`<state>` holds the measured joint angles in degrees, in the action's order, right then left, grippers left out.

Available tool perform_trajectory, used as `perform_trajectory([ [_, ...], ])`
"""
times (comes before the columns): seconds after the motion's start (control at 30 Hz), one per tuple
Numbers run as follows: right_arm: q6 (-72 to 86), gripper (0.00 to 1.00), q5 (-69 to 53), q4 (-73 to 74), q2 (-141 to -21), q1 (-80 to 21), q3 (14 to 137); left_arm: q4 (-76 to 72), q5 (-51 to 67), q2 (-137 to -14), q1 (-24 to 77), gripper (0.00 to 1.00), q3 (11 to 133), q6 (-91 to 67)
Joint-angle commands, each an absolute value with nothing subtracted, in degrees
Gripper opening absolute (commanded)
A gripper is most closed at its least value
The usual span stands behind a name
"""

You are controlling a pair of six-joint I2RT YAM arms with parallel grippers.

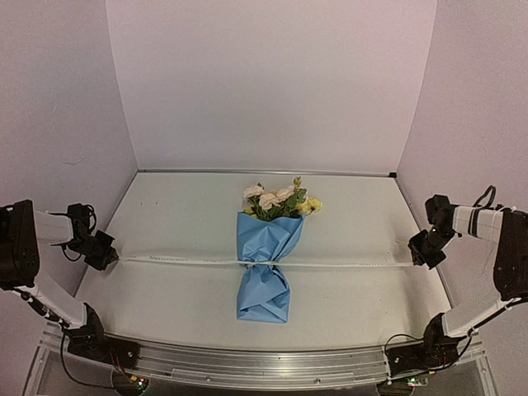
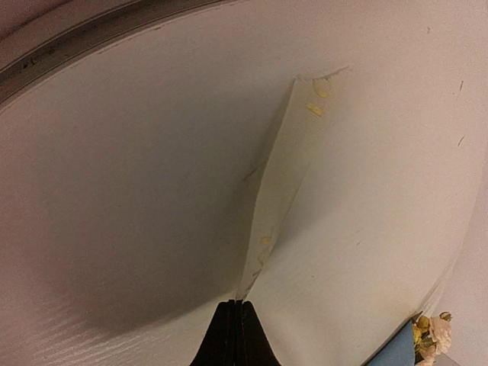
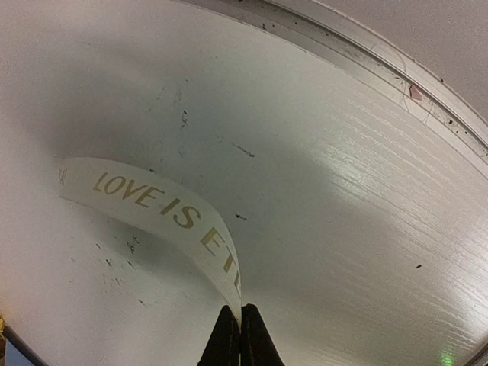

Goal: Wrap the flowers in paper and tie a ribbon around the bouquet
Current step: Tie the ribbon around the folded bouquet.

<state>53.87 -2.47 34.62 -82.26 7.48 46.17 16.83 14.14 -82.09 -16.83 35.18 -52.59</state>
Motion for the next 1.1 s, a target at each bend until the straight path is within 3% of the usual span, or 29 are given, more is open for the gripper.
perform_trajectory([
  [0.0,51.79,0.0,2.0,33.01,-82.6,7.16,46.01,10.97,11.02,-82.63,-14.78,0.0,38.71,-50.2],
  [0.07,51.56,0.0,1.71,32.87,-83.49,5.66,46.05,10.77,12.36,-83.38,-12.01,0.0,38.82,-51.06],
  [0.1,51.64,0.04,1.3,32.82,-83.78,5.27,46.1,10.63,12.78,-83.41,-11.33,0.05,38.67,-51.71],
  [0.13,51.69,0.12,0.74,32.79,-84.0,4.95,46.17,10.41,13.17,-83.27,-10.75,0.14,38.44,-52.41],
  [0.2,51.77,0.44,0.44,32.85,-83.45,4.47,46.24,10.13,13.57,-81.89,-9.97,0.45,38.36,-53.11],
  [0.27,51.77,0.6,0.44,33.09,-81.89,3.81,46.43,11.36,13.61,-80.17,-9.44,0.61,39.67,-52.44],
  [0.33,51.84,0.7,0.47,34.17,-80.42,2.72,47.06,12.74,14.0,-78.03,-8.73,0.7,41.4,-52.03],
  [0.47,55.71,0.77,-1.14,34.17,-77.09,-2.2,46.6,13.41,16.05,-74.09,-4.29,0.73,41.85,-57.13],
  [0.63,67.42,0.77,-1.48,26.92,-75.33,-17.17,43.98,5.51,15.69,-71.09,9.62,0.73,36.05,-73.72],
  [0.8,74.14,0.77,1.82,22.84,-76.85,-29.29,44.51,-3.77,14.09,-74.82,24.88,0.73,33.74,-86.19],
  [1.07,80.51,0.76,3.58,18.35,-77.85,-37.36,42.44,-10.91,11.33,-81.4,39.42,0.74,32.54,-97.69],
])
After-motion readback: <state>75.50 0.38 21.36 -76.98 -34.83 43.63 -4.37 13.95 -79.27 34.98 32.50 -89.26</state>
